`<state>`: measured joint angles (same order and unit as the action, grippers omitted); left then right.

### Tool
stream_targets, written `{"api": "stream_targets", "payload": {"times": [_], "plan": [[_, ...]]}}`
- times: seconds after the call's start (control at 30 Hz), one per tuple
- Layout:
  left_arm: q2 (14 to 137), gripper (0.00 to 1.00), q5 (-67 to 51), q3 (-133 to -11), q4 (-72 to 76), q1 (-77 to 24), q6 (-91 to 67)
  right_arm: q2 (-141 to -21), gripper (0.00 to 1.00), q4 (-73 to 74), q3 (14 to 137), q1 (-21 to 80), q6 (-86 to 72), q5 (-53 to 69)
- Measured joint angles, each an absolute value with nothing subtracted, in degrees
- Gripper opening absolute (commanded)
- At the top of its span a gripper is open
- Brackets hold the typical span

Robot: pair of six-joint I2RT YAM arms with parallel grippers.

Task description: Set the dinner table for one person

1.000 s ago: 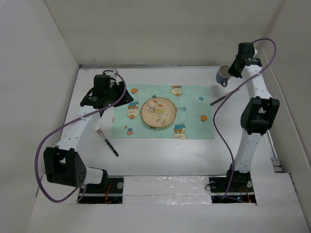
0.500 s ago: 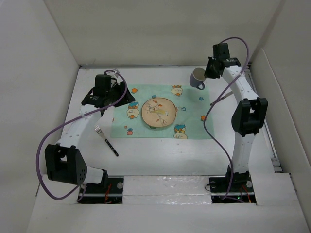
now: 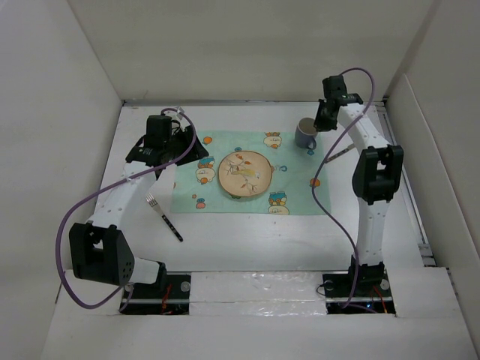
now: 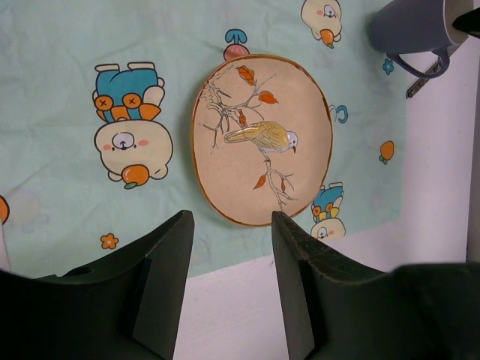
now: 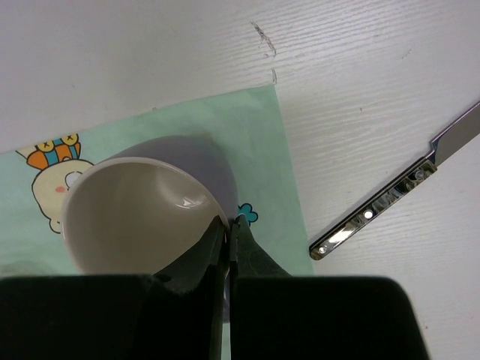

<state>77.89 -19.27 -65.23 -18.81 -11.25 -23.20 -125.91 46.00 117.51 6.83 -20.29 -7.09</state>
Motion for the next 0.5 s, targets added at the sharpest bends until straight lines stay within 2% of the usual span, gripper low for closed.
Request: {"api": "stream_targets", "payload": {"times": [0.03, 0.13, 0.3, 0.43, 0.5], "plan": [[77.89, 0.43, -19.27, -65.23, -18.81, -11.25, -23.20, -126.34, 0.00, 46.26, 118.04, 6.81, -20.34, -7.09], [77.89, 0.43, -19.25, -65.23, -18.81, -11.25, -23.22, -127.63, 0.17, 46.24, 118.96, 6.81, -20.69, -7.09], [77.89, 0.43, -19.22, -65.23, -18.79, -11.25, -23.33, -127.68, 0.28, 46.09, 119.98, 6.33, -21.21, -6.70], [77.89, 0.43, -19.25, -65.23, -18.65, -11.25, -23.46, -127.55, 0.43, 46.04, 120.73, 5.26, -21.50, -5.98], [77.89, 0.43, -19.22, -65.23, -18.65, -11.25, -23.46, -126.85, 0.42, 45.93, 120.42, 4.29, -21.80, -5.82]]}}
